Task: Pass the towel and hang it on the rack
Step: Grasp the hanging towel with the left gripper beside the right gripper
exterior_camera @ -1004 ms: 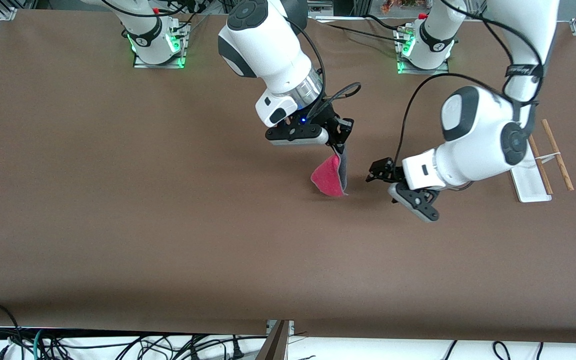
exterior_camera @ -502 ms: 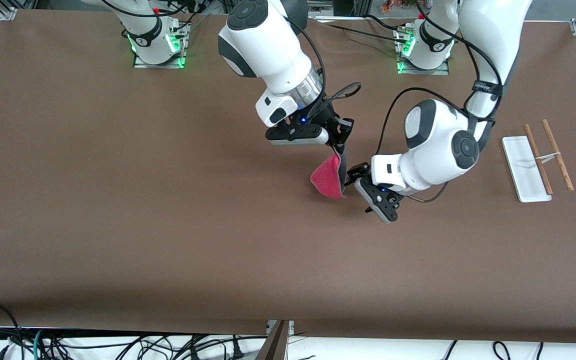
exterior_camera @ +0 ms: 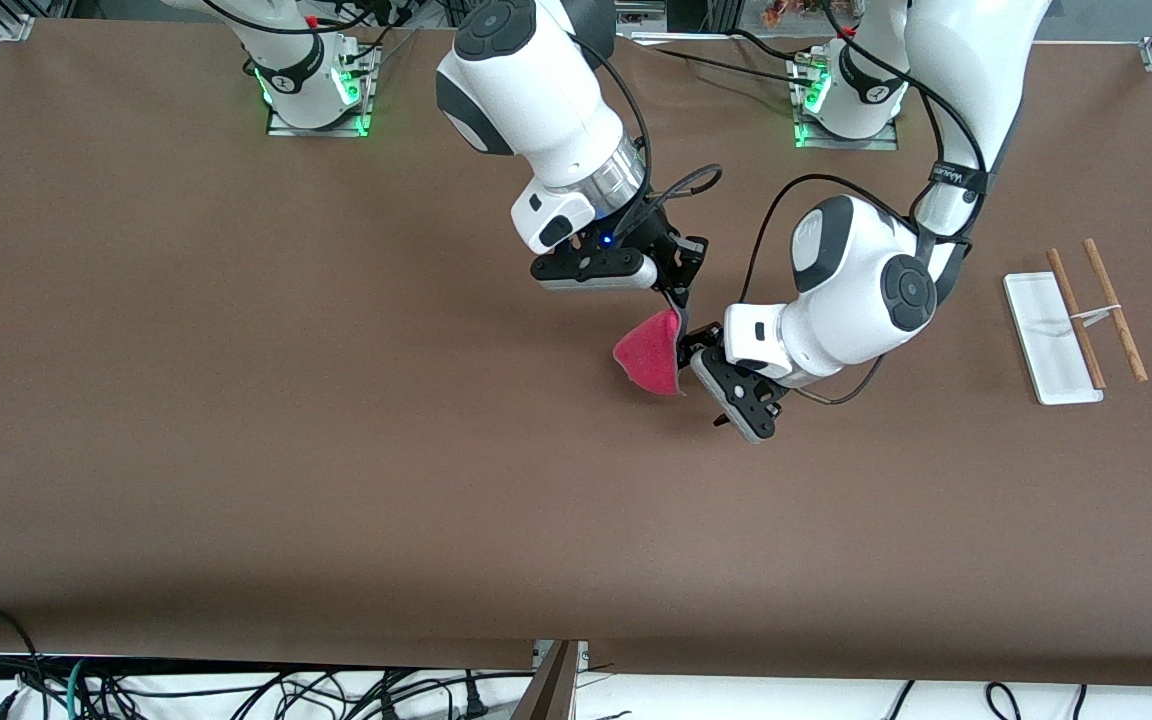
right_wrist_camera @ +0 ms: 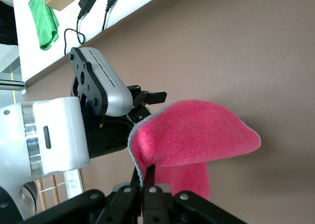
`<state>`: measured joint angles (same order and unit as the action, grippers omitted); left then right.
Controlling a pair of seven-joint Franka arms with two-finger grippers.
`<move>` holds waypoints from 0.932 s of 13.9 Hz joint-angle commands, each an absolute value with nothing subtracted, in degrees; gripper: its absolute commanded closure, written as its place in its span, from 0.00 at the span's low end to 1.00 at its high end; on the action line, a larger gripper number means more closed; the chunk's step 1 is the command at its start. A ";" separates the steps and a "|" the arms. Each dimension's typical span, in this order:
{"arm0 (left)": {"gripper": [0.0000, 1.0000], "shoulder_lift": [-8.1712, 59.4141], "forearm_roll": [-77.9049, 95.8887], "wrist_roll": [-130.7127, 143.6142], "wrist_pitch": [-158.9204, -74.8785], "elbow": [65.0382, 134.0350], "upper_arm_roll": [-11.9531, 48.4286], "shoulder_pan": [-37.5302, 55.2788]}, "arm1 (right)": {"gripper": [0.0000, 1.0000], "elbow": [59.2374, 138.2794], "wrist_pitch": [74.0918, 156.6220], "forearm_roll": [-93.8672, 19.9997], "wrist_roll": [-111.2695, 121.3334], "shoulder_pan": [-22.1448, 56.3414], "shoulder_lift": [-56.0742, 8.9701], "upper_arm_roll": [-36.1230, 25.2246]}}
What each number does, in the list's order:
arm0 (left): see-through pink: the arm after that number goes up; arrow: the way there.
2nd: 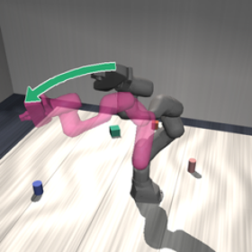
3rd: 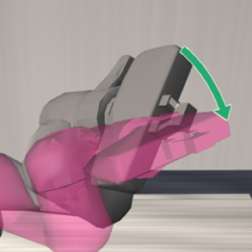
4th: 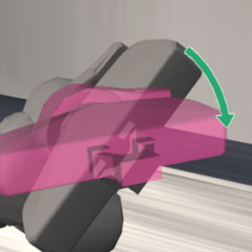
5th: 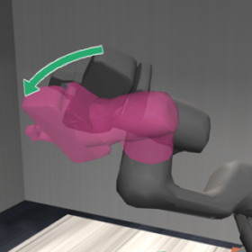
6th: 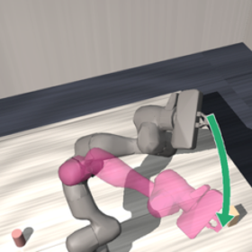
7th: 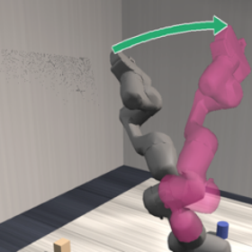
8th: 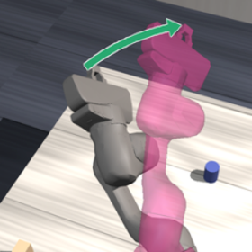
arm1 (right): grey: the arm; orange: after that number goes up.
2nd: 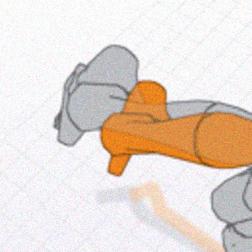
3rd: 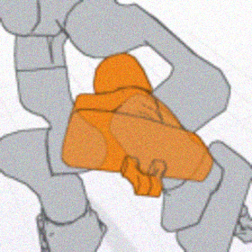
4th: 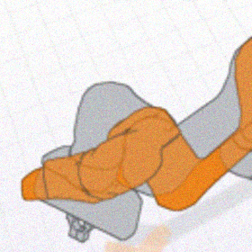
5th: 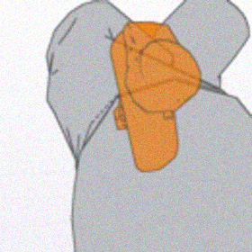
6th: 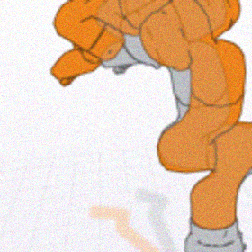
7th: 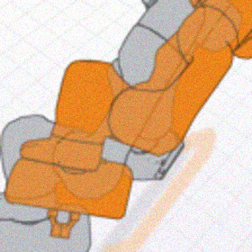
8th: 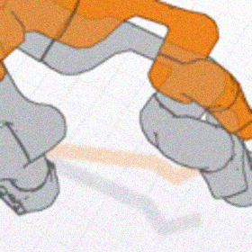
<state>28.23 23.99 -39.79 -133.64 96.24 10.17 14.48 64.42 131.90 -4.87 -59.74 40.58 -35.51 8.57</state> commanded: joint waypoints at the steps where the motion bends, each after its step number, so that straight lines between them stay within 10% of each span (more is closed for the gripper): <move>1: 0.00 28.30 25.40 -41.57 -134.03 95.54 10.11 14.85 | 1.00 63.46 131.92 -5.27 -59.94 40.96 -35.68 8.26; 13: 0.02 31.02 25.58 -41.57 -136.49 91.85 10.20 16.43 | 1.00 63.37 131.92 -5.27 -59.68 40.87 -35.68 8.17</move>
<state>29.30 23.99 -39.86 -135.77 94.09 10.55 15.27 64.42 131.92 -4.87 -59.73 40.58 -35.51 8.44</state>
